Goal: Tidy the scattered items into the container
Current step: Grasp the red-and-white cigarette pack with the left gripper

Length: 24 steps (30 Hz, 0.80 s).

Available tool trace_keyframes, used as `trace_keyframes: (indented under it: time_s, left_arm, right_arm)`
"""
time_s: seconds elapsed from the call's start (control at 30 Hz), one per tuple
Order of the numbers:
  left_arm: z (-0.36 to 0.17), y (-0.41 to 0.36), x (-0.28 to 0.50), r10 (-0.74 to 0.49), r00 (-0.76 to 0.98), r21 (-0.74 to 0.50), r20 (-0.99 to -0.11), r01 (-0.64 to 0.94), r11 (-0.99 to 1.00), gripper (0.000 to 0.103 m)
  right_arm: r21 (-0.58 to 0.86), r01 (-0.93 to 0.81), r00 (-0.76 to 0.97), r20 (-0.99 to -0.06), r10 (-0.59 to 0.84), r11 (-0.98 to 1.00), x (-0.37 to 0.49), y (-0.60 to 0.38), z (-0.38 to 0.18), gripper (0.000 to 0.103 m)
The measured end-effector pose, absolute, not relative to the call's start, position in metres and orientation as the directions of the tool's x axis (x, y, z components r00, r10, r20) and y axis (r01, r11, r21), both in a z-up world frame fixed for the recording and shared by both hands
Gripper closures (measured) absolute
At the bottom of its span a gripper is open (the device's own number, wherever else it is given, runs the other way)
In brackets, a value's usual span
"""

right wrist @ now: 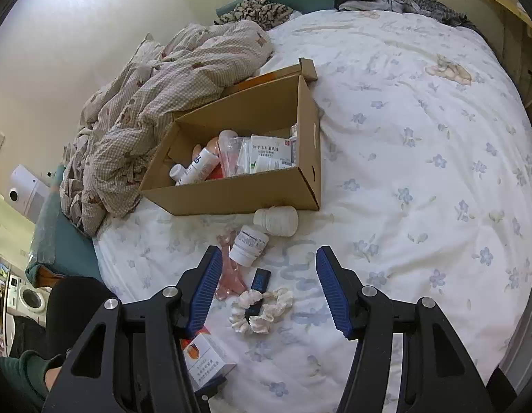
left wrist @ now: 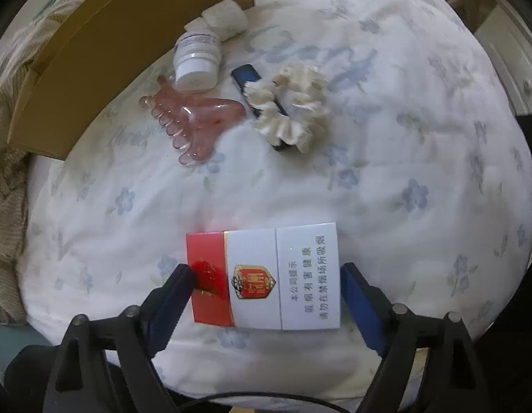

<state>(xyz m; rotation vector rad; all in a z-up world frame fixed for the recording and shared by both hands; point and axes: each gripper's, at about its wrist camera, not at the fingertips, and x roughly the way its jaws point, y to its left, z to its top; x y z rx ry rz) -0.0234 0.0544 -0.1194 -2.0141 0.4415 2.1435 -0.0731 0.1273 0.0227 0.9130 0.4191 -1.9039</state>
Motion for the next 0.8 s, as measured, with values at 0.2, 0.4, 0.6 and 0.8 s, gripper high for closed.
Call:
trace_keyframes:
  time_s: [0.2, 0.4, 0.6, 0.8]
  left_arm:
    - [-0.120, 0.032, -0.032, -0.007, -0.049, 0.019, -0.999, -0.240, -0.971, 0.012]
    - [-0.138, 0.028, -0.034, -0.034, 0.004, 0.033, -0.999, -0.221, -0.975, 0.011]
    - [-0.101, 0.004, -0.040, 0.028, -0.150, -0.009, -0.988, -0.126, -0.992, 0.014]
    - [-0.048, -0.038, -0.042, 0.054, -0.291, -0.055, -0.955, -0.005, -0.998, 0.014]
  right_arm:
    - [0.087, 0.868, -0.273, -0.739, -0.615, -0.490, -0.072, 0.125, 0.025, 0.041]
    - [0.070, 0.870, -0.283, -0.739, -0.611, -0.488, -0.070, 0.125, 0.025, 0.041]
    - [0.075, 0.860, -0.270, -0.772, -0.575, -0.505, -0.078, 0.124, 0.013, 0.041]
    - [0.092, 0.889, -0.154, -0.863, -0.482, -0.448, -0.072, 0.101, -0.030, 0.038]
